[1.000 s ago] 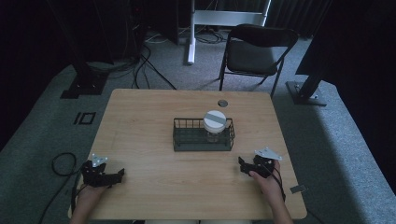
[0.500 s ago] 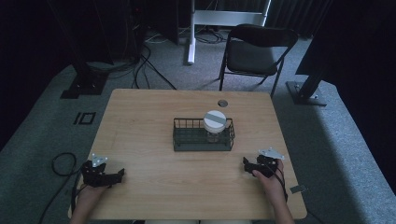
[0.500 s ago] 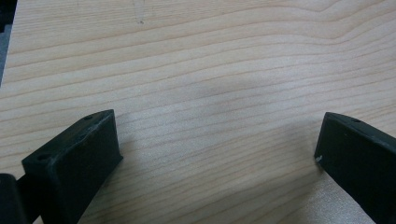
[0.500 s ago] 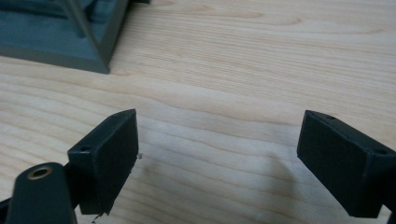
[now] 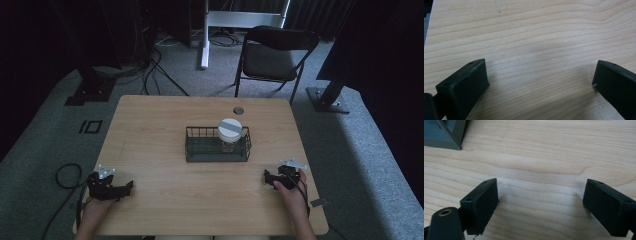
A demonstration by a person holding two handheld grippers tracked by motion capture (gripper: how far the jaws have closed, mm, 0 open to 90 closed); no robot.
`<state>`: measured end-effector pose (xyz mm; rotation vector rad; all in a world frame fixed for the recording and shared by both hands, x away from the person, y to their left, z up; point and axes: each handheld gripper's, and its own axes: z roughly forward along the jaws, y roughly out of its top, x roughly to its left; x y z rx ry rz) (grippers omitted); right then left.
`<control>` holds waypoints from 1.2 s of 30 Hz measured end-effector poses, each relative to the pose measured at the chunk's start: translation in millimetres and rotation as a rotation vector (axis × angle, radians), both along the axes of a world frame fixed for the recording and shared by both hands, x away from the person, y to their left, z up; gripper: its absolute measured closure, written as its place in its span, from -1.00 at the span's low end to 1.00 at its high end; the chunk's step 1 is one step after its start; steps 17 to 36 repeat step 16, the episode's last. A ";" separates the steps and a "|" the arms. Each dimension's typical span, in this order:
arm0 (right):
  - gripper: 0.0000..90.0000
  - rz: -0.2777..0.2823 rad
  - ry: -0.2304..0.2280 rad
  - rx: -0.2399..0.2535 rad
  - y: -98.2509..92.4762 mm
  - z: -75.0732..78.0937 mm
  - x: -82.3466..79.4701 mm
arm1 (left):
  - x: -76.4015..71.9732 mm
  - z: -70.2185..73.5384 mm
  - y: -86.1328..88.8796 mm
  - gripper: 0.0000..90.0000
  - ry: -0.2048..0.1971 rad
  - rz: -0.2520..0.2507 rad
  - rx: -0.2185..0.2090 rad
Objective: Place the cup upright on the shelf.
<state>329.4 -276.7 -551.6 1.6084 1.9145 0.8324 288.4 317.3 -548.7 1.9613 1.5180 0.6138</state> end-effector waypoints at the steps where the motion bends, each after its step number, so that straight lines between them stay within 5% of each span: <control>1: -0.73 0.000 0.000 0.000 0.0 0.0 0.0 | 0.0 0.0 0.0 -1.00 0.000 0.000 0.000; 36: -0.73 -0.002 0.002 0.002 0.0 -0.1 0.2 | 1.9 0.2 -1.6 -1.00 0.001 0.042 0.000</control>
